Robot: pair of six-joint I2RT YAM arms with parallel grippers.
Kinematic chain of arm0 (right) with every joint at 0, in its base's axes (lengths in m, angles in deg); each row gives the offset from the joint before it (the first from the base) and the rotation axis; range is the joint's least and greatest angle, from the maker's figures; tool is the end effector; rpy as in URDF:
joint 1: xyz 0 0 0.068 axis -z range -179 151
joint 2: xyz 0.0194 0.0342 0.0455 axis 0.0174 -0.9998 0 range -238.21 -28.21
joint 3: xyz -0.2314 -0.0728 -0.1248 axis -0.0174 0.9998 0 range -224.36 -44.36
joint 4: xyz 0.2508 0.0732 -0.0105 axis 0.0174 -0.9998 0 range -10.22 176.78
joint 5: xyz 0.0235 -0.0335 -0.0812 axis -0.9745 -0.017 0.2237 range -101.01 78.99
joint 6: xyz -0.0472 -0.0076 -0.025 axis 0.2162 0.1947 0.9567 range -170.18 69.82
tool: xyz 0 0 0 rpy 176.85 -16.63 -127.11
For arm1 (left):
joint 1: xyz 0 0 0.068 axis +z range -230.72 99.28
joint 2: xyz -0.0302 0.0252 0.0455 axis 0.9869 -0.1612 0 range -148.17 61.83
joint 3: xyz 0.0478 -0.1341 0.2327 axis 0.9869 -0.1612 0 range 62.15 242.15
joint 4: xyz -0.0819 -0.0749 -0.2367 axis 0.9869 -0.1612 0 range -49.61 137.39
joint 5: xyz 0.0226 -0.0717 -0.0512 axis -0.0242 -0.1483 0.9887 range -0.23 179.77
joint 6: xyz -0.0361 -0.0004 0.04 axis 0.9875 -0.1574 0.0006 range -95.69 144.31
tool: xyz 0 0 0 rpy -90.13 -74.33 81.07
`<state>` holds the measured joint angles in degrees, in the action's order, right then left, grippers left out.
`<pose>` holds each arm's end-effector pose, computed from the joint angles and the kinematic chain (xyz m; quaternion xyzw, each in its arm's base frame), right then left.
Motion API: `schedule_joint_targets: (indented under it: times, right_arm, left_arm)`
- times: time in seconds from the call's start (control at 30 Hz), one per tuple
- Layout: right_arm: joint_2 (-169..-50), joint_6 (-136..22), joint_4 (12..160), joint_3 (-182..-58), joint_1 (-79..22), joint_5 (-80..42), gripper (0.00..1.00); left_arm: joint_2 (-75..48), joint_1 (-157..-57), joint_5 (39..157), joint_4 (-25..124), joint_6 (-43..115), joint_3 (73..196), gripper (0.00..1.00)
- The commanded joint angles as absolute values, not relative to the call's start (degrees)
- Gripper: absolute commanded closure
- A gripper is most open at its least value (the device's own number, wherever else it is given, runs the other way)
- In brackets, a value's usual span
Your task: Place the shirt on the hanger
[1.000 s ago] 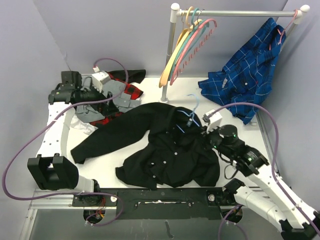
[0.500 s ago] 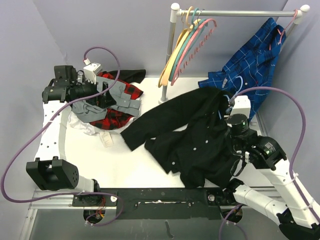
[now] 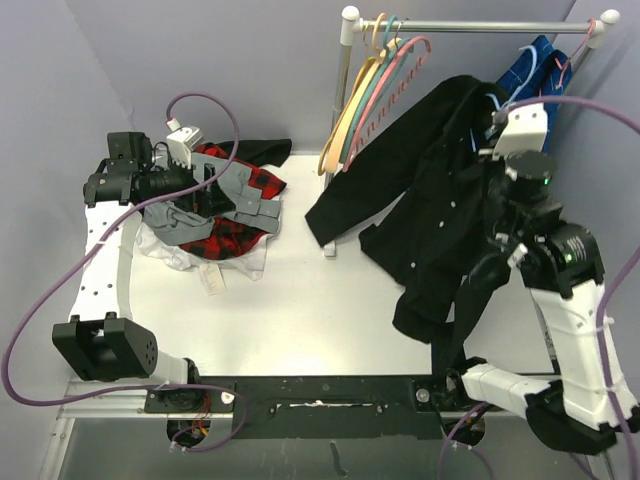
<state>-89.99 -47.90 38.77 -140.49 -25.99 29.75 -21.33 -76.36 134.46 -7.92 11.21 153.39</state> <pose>0.1546 0.0527 0.5100 0.0220 0.7674 -0.1435 0.6245 0.2912 -0.0029 0.3966 0.2038 0.8481 -0.2986 0.3872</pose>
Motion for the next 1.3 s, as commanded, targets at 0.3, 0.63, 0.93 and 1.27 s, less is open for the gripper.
schedule_joint_targets:
  times: [0.3, 0.63, 0.93, 1.27]
  right_arm:
    - [-101.0, -49.0, 44.9, -148.1, 2.1, -1.8, 1.00]
    - [-105.1, -50.9, 50.1, -149.1, 9.8, -11.5, 1.00]
    - [-105.7, -52.2, 54.2, -149.7, 12.0, -14.6, 1.00]
    - [-109.1, -53.4, 58.8, -150.2, 12.6, -17.6, 1.00]
  left_arm:
    - [-20.3, -75.9, 140.1, -8.8, 11.8, 159.0, 0.02]
    - [-21.9, -76.0, 142.2, -8.7, 13.8, 162.5, 0.02]
    - [-23.1, -76.1, 138.2, -6.3, 15.5, 162.0, 0.02]
    - [-26.0, -76.1, 135.8, -7.8, 15.4, 162.7, 0.02]
